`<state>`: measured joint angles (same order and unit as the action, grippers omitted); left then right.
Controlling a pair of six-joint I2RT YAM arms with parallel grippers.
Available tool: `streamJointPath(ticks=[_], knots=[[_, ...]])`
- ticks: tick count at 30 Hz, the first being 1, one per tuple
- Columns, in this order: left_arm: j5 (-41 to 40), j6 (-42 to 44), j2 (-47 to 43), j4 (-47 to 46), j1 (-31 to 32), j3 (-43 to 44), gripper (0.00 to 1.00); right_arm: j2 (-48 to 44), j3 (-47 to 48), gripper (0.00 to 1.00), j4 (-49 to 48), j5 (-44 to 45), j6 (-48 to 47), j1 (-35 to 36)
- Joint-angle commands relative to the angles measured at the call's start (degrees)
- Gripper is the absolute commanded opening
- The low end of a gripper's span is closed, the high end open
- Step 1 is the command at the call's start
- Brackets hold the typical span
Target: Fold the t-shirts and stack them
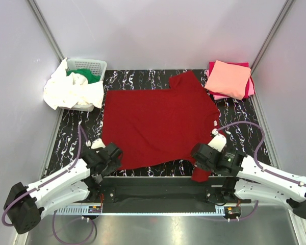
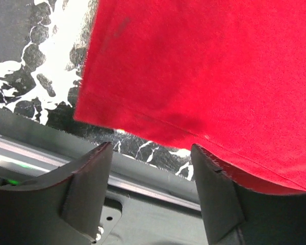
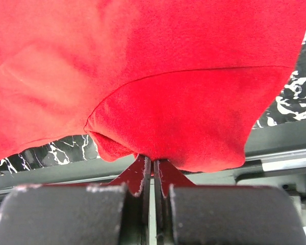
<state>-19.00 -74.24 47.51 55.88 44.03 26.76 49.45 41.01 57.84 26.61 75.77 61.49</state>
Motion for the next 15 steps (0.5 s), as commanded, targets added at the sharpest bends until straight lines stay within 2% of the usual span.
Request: streamJointPath(ticks=[1,3,4,7,10,13,14,15], knots=[[-3.58,-0.91,2.76,-3.66,0.27,-1.1,0.63,-2.07,1.61,0.0,3.33,4.15,0.52,-0.24],[-4.37,-0.3,5.91,-5.42,0.27,-1.63,0.55,-2.95,1.53,0.0,3.85,4.15,0.7,-0.32],[-5.85,-0.12,6.71,-5.34,0.27,-1.28,0.46,-3.04,1.44,0.0,3.94,4.24,0.78,-0.24],[-7.18,0.58,9.0,-5.52,0.27,-0.49,0.36,-3.13,1.44,0.0,4.73,4.06,0.96,-0.32],[-7.62,1.11,9.71,-5.69,0.27,-0.13,0.31,-3.13,1.44,0.0,4.91,3.97,1.14,-0.24],[-8.5,1.46,9.8,-5.69,0.27,-0.13,0.17,-2.96,1.35,0.0,4.56,3.71,1.05,-0.23],[-8.51,1.64,9.71,-5.87,0.27,-0.31,0.03,-2.78,1.44,0.0,4.47,3.62,0.96,-0.23],[-8.24,2.68,9.28,-6.22,0.27,-0.31,0.0,-2.78,1.61,0.0,4.64,3.62,0.87,-0.32]])
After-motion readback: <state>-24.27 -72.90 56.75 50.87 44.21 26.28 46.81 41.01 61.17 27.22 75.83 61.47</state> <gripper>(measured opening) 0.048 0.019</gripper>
